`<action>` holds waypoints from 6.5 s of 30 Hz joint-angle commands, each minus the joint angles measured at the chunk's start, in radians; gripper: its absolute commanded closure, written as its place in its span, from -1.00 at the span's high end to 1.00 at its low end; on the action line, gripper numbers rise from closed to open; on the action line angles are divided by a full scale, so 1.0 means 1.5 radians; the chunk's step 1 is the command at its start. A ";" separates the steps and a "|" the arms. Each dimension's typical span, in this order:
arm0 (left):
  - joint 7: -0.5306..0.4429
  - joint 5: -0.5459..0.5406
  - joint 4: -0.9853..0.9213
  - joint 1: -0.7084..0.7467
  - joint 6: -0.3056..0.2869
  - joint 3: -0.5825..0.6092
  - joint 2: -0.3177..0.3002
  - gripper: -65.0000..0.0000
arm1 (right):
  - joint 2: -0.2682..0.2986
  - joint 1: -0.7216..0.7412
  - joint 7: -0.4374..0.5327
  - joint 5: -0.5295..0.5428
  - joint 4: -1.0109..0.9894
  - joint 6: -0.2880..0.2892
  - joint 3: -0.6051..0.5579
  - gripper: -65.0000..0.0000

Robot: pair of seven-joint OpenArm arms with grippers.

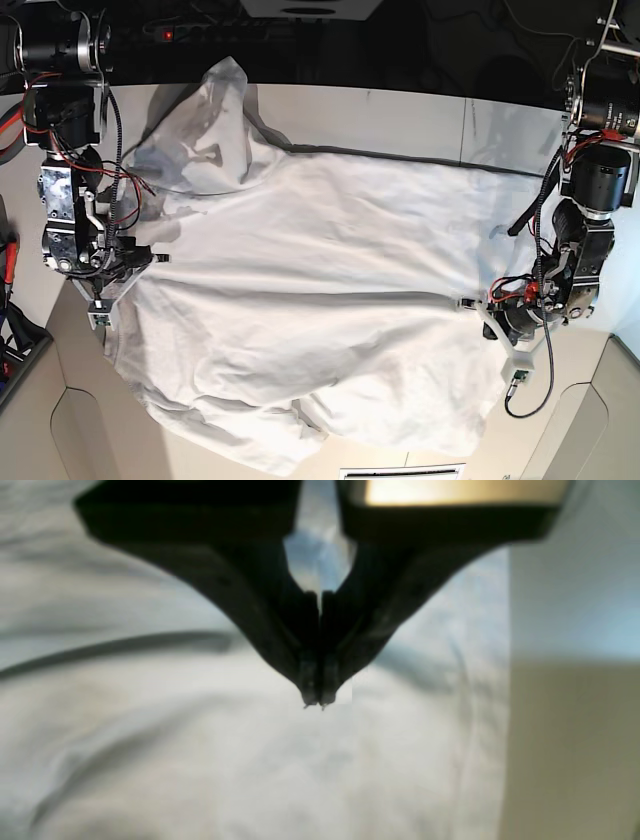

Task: Layout the t-shirt on the table in an organized manner, then fold the t-shirt properly
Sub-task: 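Grasp the shirt edge with the right gripper and pull it outward, then open both grippers and lift them off the flattened shirt, then move the left gripper to the shirt's shoulder corner and pinch it, then pinch the opposite shoulder with the right gripper and lift both corners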

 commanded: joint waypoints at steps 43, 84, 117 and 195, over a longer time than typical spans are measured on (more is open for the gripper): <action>0.049 -0.029 0.154 0.064 -0.072 -0.160 -0.005 -0.32 | -0.019 -0.261 -0.181 0.477 0.229 0.289 0.448 -0.59; 0.036 -0.048 0.154 0.082 -0.052 -0.222 -0.013 -0.32 | -0.062 -0.243 -0.118 0.441 0.080 0.266 0.362 -1.00; 0.132 -0.243 0.117 0.377 -0.107 -0.575 -0.045 -0.07 | -0.061 -0.243 -0.118 0.475 0.081 0.278 0.362 -1.00; 0.389 -0.732 0.033 0.516 -0.280 -0.726 -0.012 -1.00 | 0.014 -0.347 -0.280 0.607 0.175 0.305 0.363 -1.00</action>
